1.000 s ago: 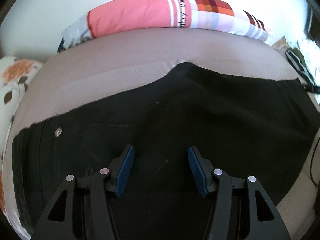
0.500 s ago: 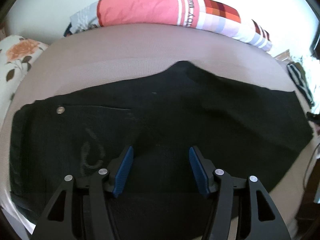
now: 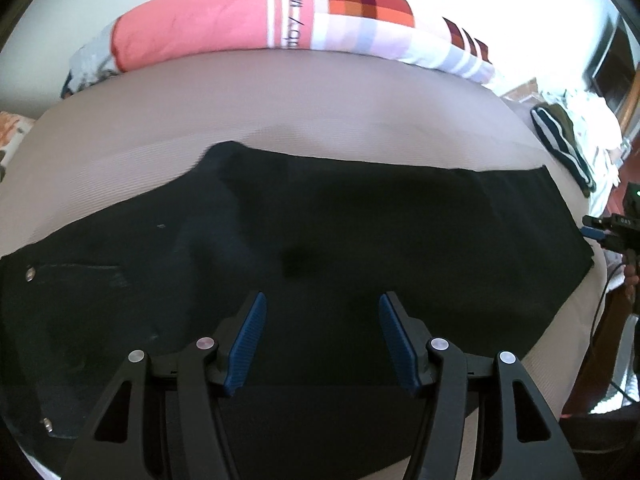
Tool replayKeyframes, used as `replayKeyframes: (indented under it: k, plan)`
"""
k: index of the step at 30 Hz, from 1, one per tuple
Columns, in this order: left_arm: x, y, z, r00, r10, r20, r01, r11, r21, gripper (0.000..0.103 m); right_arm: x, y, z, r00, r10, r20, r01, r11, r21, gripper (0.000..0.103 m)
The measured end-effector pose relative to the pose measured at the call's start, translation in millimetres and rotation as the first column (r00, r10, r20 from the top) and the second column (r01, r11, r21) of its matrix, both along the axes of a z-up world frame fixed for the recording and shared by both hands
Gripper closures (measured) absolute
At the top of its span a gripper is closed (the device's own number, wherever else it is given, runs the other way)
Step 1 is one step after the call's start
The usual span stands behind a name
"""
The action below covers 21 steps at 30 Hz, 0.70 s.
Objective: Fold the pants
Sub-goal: 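Grasp the black jeans hem corner with the right gripper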
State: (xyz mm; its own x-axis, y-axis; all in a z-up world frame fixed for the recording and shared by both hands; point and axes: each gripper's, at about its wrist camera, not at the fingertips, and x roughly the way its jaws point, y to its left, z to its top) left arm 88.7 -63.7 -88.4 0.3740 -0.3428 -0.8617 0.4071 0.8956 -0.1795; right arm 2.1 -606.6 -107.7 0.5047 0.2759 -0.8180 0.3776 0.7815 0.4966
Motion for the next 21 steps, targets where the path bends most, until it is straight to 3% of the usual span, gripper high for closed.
replayKeyframes:
  k: [5,9,13,21]
  plan:
    - [0.3,-20.2,-5.5,1.000,-0.023,-0.017,0.023,1.000,0.008,0.043,4.8,-14.7,-10.3,0.998,0.055,0.018,-0.057,0.991,0.124,0.069]
    - [0.1,-25.6,-13.1,0.999,-0.022,-0.033,0.023,0.999,0.022,0.043,15.1,-16.1,-14.8,0.993,0.113,0.036,-0.117,0.980,0.159,0.076]
    - [-1.4,-27.5,-15.4,1.000,-0.016,-0.013,0.016,0.999,0.035,0.042,31.5,-12.3,-21.0,0.988,0.147,0.036,-0.151,0.976,0.159,0.094]
    - [-3.2,-32.4,-16.9,1.000,-0.019,0.016,0.018,0.998,0.054,0.038,51.5,-2.0,-23.8,0.986,0.158,0.055,-0.165,0.974,0.155,0.097]
